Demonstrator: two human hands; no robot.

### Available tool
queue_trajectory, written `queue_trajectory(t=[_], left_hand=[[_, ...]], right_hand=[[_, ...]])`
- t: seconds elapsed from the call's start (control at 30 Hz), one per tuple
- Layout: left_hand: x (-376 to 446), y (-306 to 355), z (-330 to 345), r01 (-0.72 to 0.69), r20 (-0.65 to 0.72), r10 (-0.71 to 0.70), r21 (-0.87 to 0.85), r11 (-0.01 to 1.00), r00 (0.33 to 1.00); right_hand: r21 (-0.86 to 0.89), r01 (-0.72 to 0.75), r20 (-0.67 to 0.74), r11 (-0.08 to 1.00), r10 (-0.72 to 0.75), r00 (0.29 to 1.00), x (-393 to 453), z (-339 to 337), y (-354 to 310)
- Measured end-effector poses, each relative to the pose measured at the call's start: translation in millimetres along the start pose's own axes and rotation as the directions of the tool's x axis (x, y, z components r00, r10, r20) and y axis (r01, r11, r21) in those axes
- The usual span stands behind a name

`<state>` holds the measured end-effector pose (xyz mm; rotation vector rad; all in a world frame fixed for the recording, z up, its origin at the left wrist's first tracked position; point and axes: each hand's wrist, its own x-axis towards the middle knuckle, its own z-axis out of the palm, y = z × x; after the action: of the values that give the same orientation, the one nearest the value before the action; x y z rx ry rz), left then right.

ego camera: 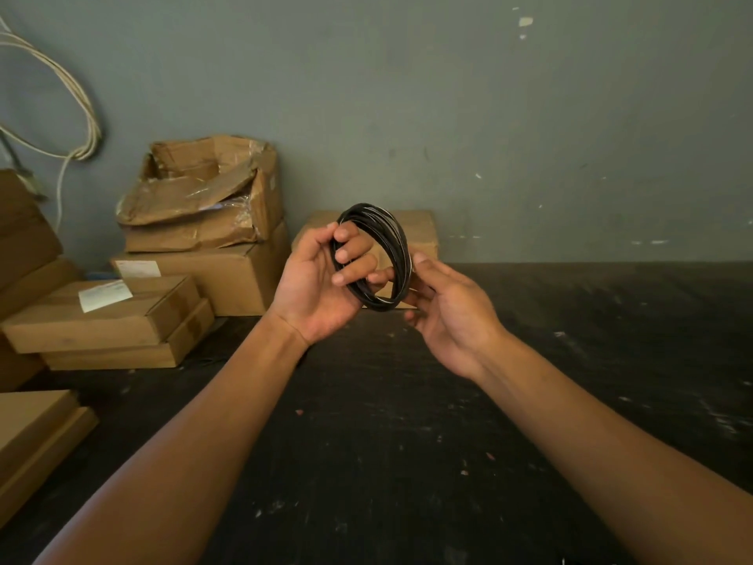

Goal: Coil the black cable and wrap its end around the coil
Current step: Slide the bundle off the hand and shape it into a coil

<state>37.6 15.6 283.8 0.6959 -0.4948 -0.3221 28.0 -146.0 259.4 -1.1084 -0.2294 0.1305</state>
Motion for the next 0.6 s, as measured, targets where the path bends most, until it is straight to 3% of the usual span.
queue_trajectory(t=[0.1,0.23,0.37,0.5,0.6], left_hand=[[0,-5,-5,-0.024,-0.045,0.026,0.029,0.999,0.999],[-2,-13,-17,-0.03,-0.078,0.039,0.108,0.994,0.996],[-10,-19,-33,0.047,-0.101,-0.026,0.221,0.974,0.995],[-17,-30,-45,0.117,-0.177,-0.055,0.361,0.925,0.983],[-17,-30,-49,0.122,-0.217,-0.031,0.423,0.898,0.976]], right_hand=[[-0.084,0.048,-0.049,0.995,-0.052,0.997,-1,5,4],[-0.289,0.191,-0.096,0.938,-0.227,0.969,0,5,8],[-0.484,0.202,-0.108,0.852,-0.288,0.952,6,-3,5],[-0.684,0.267,0.021,0.679,-0.347,0.938,5,-9,-1],[-0.852,0.294,0.138,0.434,-0.355,0.925,4,-17,-7]])
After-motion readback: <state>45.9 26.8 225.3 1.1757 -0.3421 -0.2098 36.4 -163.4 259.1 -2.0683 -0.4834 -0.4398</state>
